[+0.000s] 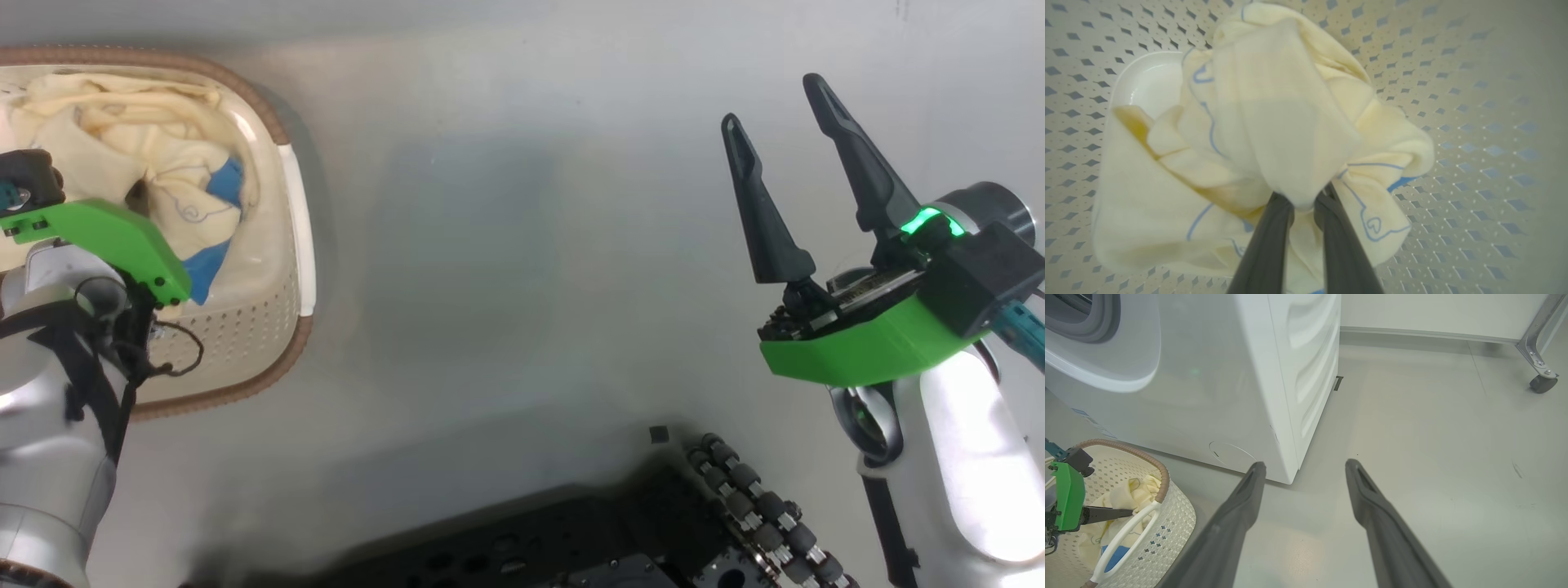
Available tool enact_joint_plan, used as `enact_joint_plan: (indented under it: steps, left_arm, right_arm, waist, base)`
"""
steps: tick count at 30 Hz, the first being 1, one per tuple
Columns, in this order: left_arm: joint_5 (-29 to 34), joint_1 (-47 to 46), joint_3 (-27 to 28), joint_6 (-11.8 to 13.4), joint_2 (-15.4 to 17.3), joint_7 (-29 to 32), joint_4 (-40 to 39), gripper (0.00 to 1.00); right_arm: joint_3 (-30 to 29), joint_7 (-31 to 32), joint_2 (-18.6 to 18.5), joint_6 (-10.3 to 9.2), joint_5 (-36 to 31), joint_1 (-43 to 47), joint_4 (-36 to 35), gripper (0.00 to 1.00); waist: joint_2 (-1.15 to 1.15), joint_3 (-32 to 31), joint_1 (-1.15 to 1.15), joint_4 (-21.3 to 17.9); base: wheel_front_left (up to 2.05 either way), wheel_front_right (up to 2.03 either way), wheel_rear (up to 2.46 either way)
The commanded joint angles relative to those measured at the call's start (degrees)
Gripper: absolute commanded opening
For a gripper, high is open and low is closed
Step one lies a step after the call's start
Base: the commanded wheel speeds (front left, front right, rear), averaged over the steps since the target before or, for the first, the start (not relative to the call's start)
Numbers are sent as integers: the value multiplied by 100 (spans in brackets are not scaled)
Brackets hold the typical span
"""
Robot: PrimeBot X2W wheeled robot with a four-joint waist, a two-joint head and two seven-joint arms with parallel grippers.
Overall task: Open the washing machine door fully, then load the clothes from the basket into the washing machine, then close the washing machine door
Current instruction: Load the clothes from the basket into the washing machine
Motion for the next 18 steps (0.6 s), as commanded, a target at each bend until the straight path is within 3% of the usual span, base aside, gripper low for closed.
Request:
enact_joint_plan:
  steps: [1,10,18]
  left_arm:
    - [39,89,72,5,206,-151,5,0]
    - [168,123,10,117,43,-1135,209,0]
    - [307,405,123,304,27,-1376,-118,0]
  right_arm:
    - [48,11,-41,-16,-48,218,-170,100]
    - [-125,103,-41,-16,-116,353,-206,100]
    - [-327,196,-41,-16,-215,534,-243,100]
  waist:
    - [0,-98,0,68]
    - [0,-618,0,298]
    - [0,-1265,0,508]
  base:
    - [0,0,0]
    - [0,0,0]
    - [0,0,0]
